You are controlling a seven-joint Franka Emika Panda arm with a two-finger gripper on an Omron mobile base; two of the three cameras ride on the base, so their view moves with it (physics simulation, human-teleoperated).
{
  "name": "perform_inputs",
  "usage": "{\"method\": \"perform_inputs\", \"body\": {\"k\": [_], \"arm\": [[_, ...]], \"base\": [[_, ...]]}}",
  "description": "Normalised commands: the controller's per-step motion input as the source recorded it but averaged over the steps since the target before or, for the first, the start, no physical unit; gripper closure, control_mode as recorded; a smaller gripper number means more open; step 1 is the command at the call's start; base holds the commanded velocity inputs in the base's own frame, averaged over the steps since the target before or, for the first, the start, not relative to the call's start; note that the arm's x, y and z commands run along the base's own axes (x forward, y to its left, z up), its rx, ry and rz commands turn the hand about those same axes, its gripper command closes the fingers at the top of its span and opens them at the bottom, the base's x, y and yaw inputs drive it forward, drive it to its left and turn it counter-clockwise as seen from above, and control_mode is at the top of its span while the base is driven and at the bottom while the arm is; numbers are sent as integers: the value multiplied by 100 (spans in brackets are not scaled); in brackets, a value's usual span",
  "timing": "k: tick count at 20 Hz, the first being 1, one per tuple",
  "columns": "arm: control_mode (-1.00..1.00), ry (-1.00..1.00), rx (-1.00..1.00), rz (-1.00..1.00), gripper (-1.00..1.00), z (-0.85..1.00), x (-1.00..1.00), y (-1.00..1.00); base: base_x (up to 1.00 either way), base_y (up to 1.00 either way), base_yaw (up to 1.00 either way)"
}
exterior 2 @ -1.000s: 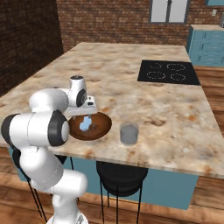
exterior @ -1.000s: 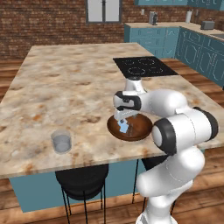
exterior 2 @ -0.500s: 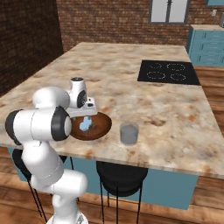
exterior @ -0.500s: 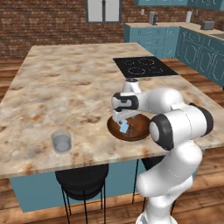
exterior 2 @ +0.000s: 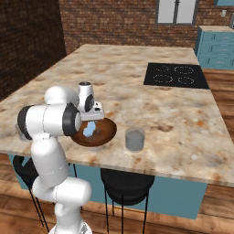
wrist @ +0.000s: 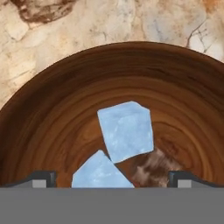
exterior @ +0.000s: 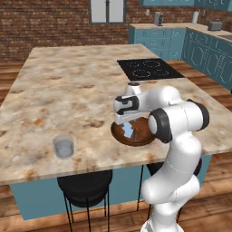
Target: There are four ice cubes in the ice bowl. Place two ice cubes in each glass of water.
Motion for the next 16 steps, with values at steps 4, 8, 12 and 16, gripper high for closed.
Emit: {"method": "perform_inputs", "body": {"k": [4, 8, 12, 16], "arm": [[-100, 7, 0, -1, -100, -28, 0, 0], [-100, 4, 0, -1, -100, -21, 0, 0], [-100, 3, 0, 0, -100, -11, 2, 0], [-100, 3, 0, 0, -100, -1, 9, 0]], "base": [[0, 0, 0], [0, 0, 0], [0, 0, 0], [0, 0, 0]]}}
